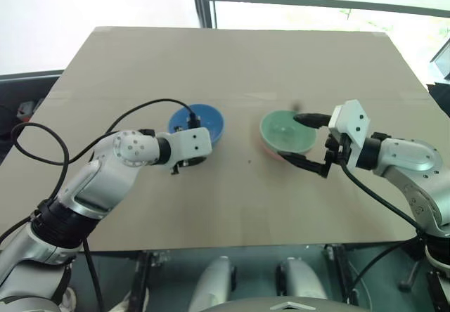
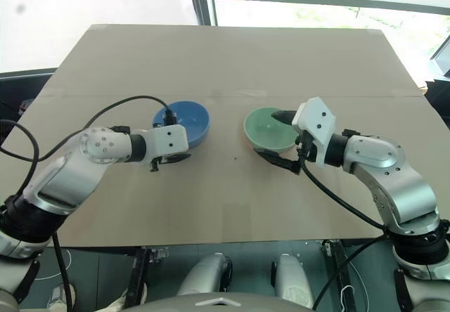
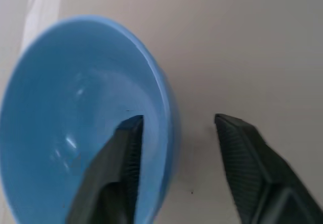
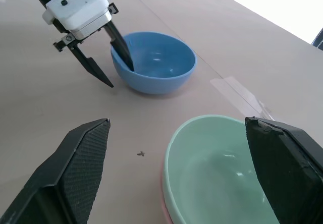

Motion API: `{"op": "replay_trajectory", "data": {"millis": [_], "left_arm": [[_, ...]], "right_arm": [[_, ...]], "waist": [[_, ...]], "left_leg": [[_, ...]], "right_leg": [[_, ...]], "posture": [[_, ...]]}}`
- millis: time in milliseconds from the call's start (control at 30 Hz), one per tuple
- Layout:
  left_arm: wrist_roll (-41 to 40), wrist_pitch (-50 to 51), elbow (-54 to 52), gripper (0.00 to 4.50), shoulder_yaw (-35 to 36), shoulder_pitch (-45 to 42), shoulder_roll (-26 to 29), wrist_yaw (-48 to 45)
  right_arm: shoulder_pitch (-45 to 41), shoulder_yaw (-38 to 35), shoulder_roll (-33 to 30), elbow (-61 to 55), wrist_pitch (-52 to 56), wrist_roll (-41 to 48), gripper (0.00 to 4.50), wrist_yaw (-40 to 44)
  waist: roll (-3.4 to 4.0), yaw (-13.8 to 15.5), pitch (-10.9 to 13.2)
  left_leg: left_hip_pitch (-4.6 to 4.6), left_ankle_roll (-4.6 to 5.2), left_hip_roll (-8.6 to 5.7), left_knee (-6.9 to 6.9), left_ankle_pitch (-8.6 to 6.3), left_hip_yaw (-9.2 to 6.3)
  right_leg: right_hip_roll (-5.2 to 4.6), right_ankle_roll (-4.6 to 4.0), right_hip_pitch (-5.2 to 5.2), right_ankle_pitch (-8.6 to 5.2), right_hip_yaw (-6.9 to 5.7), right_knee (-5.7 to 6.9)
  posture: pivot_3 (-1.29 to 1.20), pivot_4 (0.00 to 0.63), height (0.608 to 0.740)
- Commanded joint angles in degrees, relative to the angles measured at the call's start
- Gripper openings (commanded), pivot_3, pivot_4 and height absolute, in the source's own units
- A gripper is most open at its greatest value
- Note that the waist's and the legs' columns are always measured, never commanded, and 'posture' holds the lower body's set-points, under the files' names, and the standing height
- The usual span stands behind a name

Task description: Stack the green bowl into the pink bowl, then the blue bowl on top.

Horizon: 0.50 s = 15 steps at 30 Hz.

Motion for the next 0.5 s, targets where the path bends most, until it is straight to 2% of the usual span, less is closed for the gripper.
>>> {"op": "replay_trajectory", "data": {"millis": [33,67,100,233,333,433,500], "left_arm": [[1.3,-1.0,0.7,0.47,0.2,-2.3,-0.6,-1.9],[1.3,-1.0,1.0,0.07,0.1,-2.5,-0.8,-2.7],[1.4,-0.7,1.3,0.03,0.1,-3.0,-1.2,-3.1],[-0.8,-1.7,1.2,0.03,2.4,-6.0,-4.1,-4.1],[-4.6,-7.8,0.1,0.03,4.5,-10.8,-7.1,-6.6],[-9.4,-9.4,-0.1,0.03,3.8,-16.1,-10.8,-11.4],[-11.6,-10.2,2.1,0.03,2.6,-19.1,-14.3,-13.8]], "right_arm": [[0.8,-2.7,-0.9,-2.7,-0.9,0.5,4.5,-1.0],[1.1,-3.1,-1.1,-2.9,-0.8,0.6,4.5,-1.2],[1.4,-3.4,-1.2,-3.0,-0.7,0.8,4.5,-1.4],[2.7,-6.0,-1.4,-3.7,0.3,1.9,4.5,-2.5],[4.6,-9.7,-2.1,-3.9,0.6,2.3,4.5,-3.9],[7.9,-15.7,-1.5,-5.1,0.7,3.7,4.5,-6.5],[10.3,-21.5,1.2,-6.1,0.3,9.1,4.5,-7.8]], "waist": [[-0.02,0.1,0.0],[-0.02,0.1,0.0],[-0.03,0.1,0.0],[-0.04,0.1,0.0],[-0.1,0.4,0.1],[-0.14,0.6,0.1],[-0.15,0.7,0.1]], "left_leg": [[-0.01,0.0,-0.01,0.02,0.0,-0.02],[-0.01,0.01,-0.02,0.03,0.0,-0.04],[-0.01,0.01,-0.02,0.02,0.0,-0.04],[-0.04,0.01,-0.01,0.01,0.0,-0.06],[-0.09,0.0,-0.01,0.09,0.0,-0.12],[-0.15,0.0,-0.02,0.15,0.0,-0.15],[-0.13,0.01,-0.04,0.17,0.0,-0.19]], "right_leg": [[0.0,0.0,0.0,0.0,0.0,0.0],[-0.02,0.0,0.0,0.0,0.0,0.0],[-0.02,0.0,0.0,0.0,0.0,0.0],[-0.01,0.01,0.01,0.01,-0.01,0.02],[-0.01,0.01,0.02,0.01,-0.06,0.02],[-0.04,0.02,0.04,0.01,-0.07,0.0],[-0.07,0.03,0.13,0.02,-0.13,-0.01]], "posture": [[0.0,0.15,0.74],[0.0,0.15,0.74],[0.0,0.15,0.74],[0.0,0.15,0.74],[0.0,0.15,0.74],[0.0,0.15,0.74],[0.0,0.15,0.74]]}}
